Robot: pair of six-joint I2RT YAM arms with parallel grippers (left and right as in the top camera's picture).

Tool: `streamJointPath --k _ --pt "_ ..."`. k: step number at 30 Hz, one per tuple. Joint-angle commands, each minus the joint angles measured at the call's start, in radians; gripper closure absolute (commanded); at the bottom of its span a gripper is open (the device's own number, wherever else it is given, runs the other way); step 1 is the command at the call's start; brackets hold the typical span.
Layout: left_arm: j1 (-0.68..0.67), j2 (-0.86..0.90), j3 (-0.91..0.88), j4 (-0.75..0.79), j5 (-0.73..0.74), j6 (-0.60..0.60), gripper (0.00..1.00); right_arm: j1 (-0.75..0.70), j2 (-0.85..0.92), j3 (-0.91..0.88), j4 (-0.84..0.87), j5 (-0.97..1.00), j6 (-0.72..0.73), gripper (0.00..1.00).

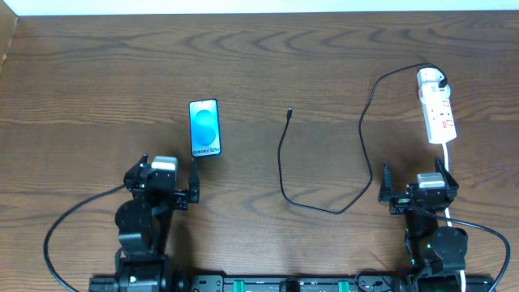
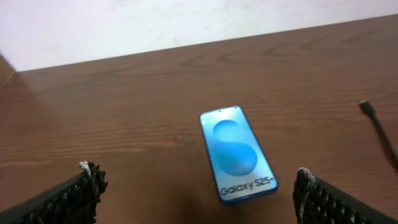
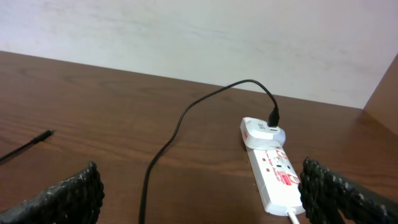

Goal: Plug charger to phone and switch on socket
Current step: 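Move the left gripper forward over the Galaxy S25+ phone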

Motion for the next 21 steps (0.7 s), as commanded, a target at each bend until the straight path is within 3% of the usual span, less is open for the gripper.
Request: streamJointPath --k 1,9,21 --pt "0.004 0.098 0.093 0.004 0.072 -0.010 0.02 0.007 -0.007 -0.005 -0.002 0.008 -0.007 0.01" --pt "0.004 0.316 0.254 -0.043 0.099 -0.029 0.02 0.007 -0.007 -0.005 -0.002 0.008 -0.007 0.01" --pt "0.004 0.578 0.528 -0.243 0.177 -0.033 0.02 0.007 -0.007 -0.005 -0.002 0.008 -0.007 0.01"
